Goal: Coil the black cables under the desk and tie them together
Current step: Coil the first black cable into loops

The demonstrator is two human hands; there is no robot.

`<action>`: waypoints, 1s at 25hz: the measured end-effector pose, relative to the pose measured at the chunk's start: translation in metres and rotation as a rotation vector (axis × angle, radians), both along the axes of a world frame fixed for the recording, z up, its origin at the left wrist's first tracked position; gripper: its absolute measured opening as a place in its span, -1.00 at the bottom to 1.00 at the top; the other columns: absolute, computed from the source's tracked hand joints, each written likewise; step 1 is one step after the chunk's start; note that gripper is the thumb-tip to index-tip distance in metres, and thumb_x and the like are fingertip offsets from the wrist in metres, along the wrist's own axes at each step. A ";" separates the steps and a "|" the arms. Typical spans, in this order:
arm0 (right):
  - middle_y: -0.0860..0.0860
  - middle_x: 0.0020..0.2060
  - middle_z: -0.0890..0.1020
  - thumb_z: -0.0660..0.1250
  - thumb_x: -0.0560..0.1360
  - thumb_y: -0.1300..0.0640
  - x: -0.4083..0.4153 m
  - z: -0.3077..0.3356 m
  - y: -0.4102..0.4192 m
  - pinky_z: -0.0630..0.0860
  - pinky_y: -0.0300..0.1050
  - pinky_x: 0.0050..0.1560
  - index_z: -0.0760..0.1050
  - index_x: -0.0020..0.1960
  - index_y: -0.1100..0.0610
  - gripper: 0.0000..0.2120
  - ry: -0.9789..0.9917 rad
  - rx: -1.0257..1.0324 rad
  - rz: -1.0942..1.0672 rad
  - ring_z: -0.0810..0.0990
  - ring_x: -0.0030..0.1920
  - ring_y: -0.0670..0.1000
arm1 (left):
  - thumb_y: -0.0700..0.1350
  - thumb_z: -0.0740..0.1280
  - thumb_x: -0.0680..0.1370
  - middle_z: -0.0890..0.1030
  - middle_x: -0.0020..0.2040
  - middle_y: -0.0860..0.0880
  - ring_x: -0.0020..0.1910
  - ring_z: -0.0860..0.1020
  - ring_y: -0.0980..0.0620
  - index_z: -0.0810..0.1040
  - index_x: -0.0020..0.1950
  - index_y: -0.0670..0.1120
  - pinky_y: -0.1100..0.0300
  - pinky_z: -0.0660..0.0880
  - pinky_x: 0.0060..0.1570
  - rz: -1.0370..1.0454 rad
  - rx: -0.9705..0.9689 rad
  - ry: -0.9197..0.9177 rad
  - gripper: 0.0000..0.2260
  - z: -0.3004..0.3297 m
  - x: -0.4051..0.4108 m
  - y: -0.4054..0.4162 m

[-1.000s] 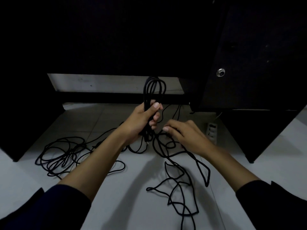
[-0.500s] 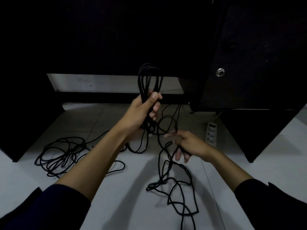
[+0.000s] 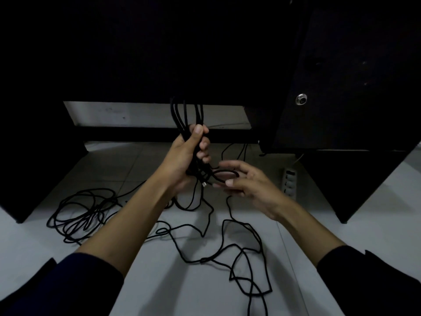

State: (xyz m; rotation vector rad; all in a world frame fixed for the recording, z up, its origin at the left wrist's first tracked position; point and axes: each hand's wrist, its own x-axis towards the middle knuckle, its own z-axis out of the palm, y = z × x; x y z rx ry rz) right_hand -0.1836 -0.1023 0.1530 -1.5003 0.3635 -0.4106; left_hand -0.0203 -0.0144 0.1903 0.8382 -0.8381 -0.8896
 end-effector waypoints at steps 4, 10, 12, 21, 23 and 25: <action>0.08 0.27 0.58 0.28 0.42 0.29 -0.006 0.002 -0.001 0.39 0.04 0.29 0.33 -0.21 0.11 -0.85 -0.084 0.162 0.051 0.53 0.30 0.01 | -0.08 0.13 0.66 0.37 -0.39 0.06 -0.49 0.30 0.17 0.43 -0.06 -0.09 0.32 0.35 -0.42 0.016 0.028 0.022 -0.84 -0.005 0.001 0.001; 0.13 0.01 0.62 0.19 0.43 0.17 -0.004 -0.001 0.000 0.37 0.04 0.17 0.26 -0.17 0.09 -0.91 -0.157 0.312 0.109 0.59 0.16 0.13 | -0.07 0.14 0.66 0.37 -0.38 0.05 -0.48 0.29 0.16 0.43 -0.04 -0.10 0.32 0.35 -0.44 -0.023 0.082 0.054 -0.84 -0.009 -0.007 0.000; 0.05 -0.13 0.55 0.23 0.46 0.07 -0.004 0.000 0.003 0.47 0.02 0.08 0.29 -0.17 0.08 -0.86 -0.145 0.294 0.113 0.62 -0.03 0.10 | -0.07 0.15 0.66 0.36 -0.36 0.04 -0.48 0.29 0.16 0.43 -0.03 -0.10 0.32 0.34 -0.44 -0.035 0.100 0.045 -0.85 -0.010 -0.009 -0.001; -0.07 -0.33 0.54 0.28 0.51 -0.15 -0.033 0.003 -0.022 0.36 -0.19 -0.20 0.56 -0.14 0.22 -0.59 0.192 -0.406 -0.043 0.45 -0.30 -0.12 | -0.08 0.13 0.66 0.35 -0.39 0.04 -0.52 0.25 0.17 0.42 -0.06 -0.10 0.33 0.28 -0.52 0.027 0.198 0.024 -0.83 -0.007 0.002 0.010; -0.01 -0.35 0.54 0.34 0.48 -0.06 -0.038 0.011 -0.023 0.40 -0.17 -0.13 0.56 -0.26 0.20 -0.67 0.232 -0.505 0.015 0.50 -0.27 -0.08 | -0.09 0.12 0.67 0.35 -0.39 0.03 -0.54 0.24 0.17 0.42 -0.07 -0.11 0.33 0.24 -0.54 0.037 0.238 0.006 -0.82 -0.009 0.002 0.011; -0.01 -0.36 0.54 0.39 0.46 0.00 -0.037 0.021 -0.020 0.41 -0.18 -0.14 0.58 -0.28 0.16 -0.74 0.218 -0.508 0.041 0.50 -0.28 -0.08 | -0.10 0.12 0.67 0.35 -0.39 0.02 -0.56 0.22 0.16 0.42 -0.07 -0.12 0.33 0.20 -0.56 0.037 0.288 -0.031 -0.82 -0.010 -0.002 0.011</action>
